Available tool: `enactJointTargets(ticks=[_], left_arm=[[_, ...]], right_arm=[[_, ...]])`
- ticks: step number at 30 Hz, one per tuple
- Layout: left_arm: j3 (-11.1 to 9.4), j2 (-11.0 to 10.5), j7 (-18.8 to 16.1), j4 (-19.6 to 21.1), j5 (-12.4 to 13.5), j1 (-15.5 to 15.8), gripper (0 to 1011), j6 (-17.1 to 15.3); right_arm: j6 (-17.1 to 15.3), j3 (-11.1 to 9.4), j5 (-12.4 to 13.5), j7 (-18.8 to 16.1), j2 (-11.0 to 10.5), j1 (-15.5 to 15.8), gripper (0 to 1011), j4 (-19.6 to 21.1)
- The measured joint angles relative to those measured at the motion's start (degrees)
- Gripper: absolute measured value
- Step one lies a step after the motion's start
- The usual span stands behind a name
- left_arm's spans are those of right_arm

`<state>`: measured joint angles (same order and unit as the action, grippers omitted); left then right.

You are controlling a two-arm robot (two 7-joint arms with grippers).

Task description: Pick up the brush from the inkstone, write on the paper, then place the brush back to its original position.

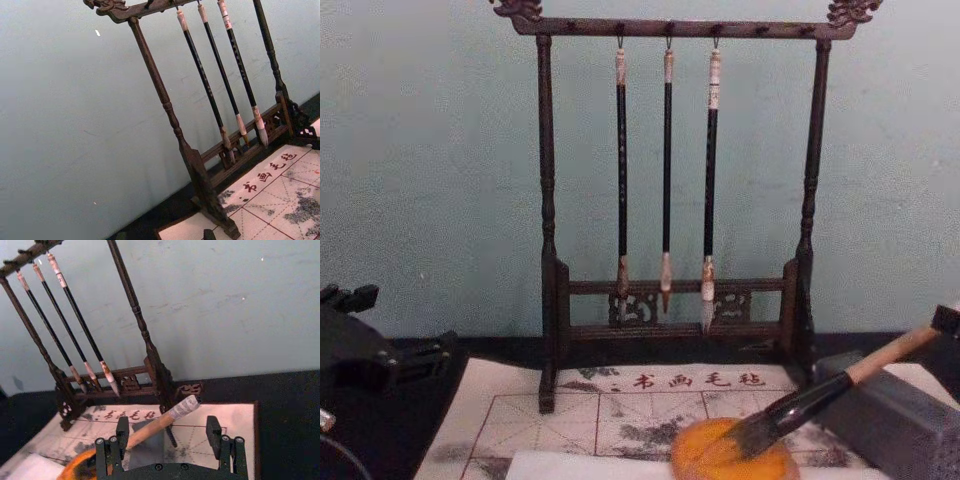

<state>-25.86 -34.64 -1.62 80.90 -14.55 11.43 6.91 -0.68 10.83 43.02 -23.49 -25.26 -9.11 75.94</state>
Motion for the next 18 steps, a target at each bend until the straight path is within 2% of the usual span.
enactJointTargets(ticks=[3,18], left_arm=[[0.00,0.00,0.00,0.00,0.00,0.00,1001,0.00],[0.00,0.00,0.00,0.00,0.00,0.00,1001,0.00]], right_arm=[[-0.99,-0.16,1.35,-0.73,0.32,-0.43,1000,-0.61],[-8.09,-0.14,11.84,-4.36,2.38,-4.26,1000,-6.52]])
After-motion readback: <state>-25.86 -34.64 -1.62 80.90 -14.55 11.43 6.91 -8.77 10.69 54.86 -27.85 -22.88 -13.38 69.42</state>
